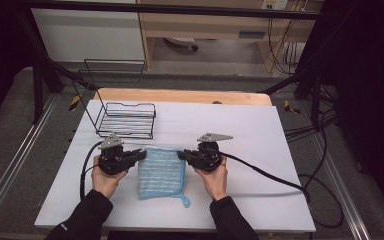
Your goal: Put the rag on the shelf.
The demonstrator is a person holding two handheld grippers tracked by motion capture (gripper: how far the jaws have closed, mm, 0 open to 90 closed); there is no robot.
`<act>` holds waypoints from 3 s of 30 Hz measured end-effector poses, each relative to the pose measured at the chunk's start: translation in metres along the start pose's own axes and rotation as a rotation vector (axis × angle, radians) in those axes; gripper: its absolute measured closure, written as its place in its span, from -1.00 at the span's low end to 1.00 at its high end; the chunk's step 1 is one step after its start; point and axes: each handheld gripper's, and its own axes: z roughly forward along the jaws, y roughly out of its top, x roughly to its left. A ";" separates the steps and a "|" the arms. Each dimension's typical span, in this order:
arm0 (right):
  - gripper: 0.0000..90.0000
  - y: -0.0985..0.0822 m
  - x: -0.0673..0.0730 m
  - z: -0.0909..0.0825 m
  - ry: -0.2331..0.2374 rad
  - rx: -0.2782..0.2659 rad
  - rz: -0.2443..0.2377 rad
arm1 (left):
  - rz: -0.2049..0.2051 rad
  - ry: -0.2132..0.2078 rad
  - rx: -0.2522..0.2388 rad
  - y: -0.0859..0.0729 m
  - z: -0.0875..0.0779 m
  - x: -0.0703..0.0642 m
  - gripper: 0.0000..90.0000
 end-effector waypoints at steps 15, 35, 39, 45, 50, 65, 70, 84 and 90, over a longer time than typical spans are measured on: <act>0.81 0.012 0.018 -0.026 0.000 -0.085 -0.092 | 0.044 0.003 -0.090 0.012 -0.019 -0.016 0.79; 0.81 0.038 0.050 -0.034 -0.003 -0.192 -0.176 | 0.059 0.026 -0.196 0.028 -0.051 -0.014 0.79; 0.81 0.043 0.055 -0.034 -0.001 -0.208 -0.192 | 0.062 0.031 -0.223 0.033 -0.060 -0.012 0.79; 0.81 0.052 0.065 -0.032 -0.002 -0.240 -0.213 | 0.064 0.036 -0.262 0.040 -0.073 -0.010 0.79; 0.81 0.059 0.072 -0.030 -0.001 -0.263 -0.229 | 0.065 0.042 -0.287 0.044 -0.081 -0.007 0.79; 0.82 0.088 0.093 -0.022 0.000 -0.322 -0.280 | 0.061 0.066 -0.367 0.059 -0.104 0.006 0.80; 0.82 0.098 0.097 -0.015 0.003 -0.338 -0.284 | 0.066 0.083 -0.386 0.067 -0.111 0.013 0.80; 0.82 0.127 0.110 -0.002 0.010 -0.389 -0.314 | 0.053 0.120 -0.460 0.091 -0.128 0.028 0.80; 0.82 0.142 0.115 0.000 0.006 -0.412 -0.324 | 0.045 0.122 -0.495 0.102 -0.134 0.033 0.80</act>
